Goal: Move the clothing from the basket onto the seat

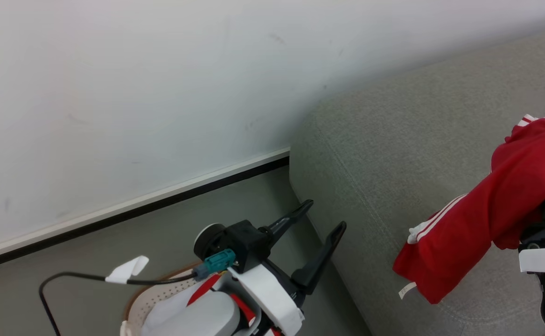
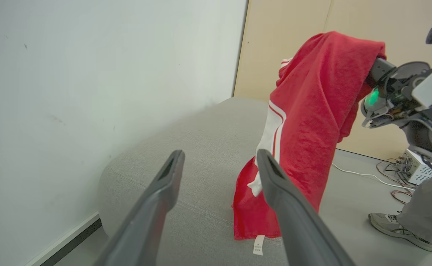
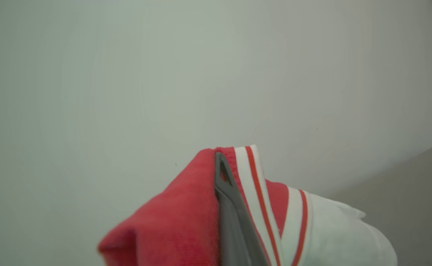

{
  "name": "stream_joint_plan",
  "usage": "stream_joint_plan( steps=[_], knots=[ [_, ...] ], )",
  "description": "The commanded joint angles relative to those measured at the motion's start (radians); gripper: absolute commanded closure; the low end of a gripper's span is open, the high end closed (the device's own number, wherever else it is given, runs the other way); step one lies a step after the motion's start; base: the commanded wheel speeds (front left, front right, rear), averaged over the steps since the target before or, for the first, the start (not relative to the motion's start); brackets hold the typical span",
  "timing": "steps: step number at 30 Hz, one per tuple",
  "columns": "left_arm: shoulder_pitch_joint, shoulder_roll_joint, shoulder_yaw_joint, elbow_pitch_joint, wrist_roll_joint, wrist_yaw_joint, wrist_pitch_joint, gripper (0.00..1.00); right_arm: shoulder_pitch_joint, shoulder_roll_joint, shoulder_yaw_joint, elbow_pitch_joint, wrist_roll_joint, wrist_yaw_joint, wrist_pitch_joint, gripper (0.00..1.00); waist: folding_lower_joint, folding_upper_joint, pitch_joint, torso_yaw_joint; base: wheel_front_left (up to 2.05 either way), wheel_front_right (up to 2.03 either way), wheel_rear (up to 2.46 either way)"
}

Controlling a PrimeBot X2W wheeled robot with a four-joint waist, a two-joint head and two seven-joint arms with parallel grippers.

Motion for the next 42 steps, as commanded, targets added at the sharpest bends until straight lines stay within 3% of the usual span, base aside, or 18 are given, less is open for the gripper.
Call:
stream_joint_plan(
  steps=[1, 7, 14, 18, 21, 33, 42],
  knots=[
    [-0.007, 0.007, -0.004, 0.005, 0.006, -0.002, -0.009, 0.0, 0.019, 0.004, -0.018, -0.023, -0.012, -0.002, 0.007, 1.0, 0.0, -0.0001, 0.021, -0.036, 0.0, 0.0, 0.0],
    [-0.027, 0.013, -0.011, 0.008, 0.023, -0.006, -0.001, 0.0, 0.024, 0.027, -0.049, -0.074, -0.037, -0.002, 0.029, 1.0, 0.0, -0.0001, 0.068, -0.055, 0.0, 0.0, 0.0],
    [-0.079, 0.033, -0.023, -0.01, 0.053, -0.018, 0.023, 0.0, -0.078, 0.017, -0.06, -0.075, -0.055, -0.002, 0.032, 1.0, 0.0, -0.0001, 0.174, -0.024, 0.0, 0.0, 0.0],
    [-0.122, 0.046, -0.028, -0.029, 0.063, -0.027, 0.051, 0.0, -0.189, -0.023, -0.09, -0.038, -0.056, -0.002, 0.03, 1.0, 0.0, -0.0001, 0.257, 0.015, 0.0, 0.0, 0.0],
    [-0.164, 0.056, -0.029, -0.054, 0.081, -0.032, 0.073, 0.0, -0.29, -0.089, -0.131, -0.003, -0.051, -0.002, 0.037, 1.0, 0.0, -0.0001, 0.332, 0.058, 0.0, 0.0, 0.0],
    [-0.254, 0.099, -0.014, -0.123, 0.115, -0.038, 0.115, 0.0, -0.652, -0.332, -0.295, 0.269, -0.072, -0.002, 0.066, 1.0, 0.0, -0.0001, 0.543, 0.196, 0.0, 0.0, 0.0],
    [-0.285, 0.107, -0.009, -0.141, 0.118, -0.036, 0.12, 0.0, -0.75, -0.392, -0.25, 0.614, -0.189, -0.002, 0.136, 1.0, 0.0, -0.0001, 0.621, 0.249, 0.0, 0.0, 0.0]
  ],
)
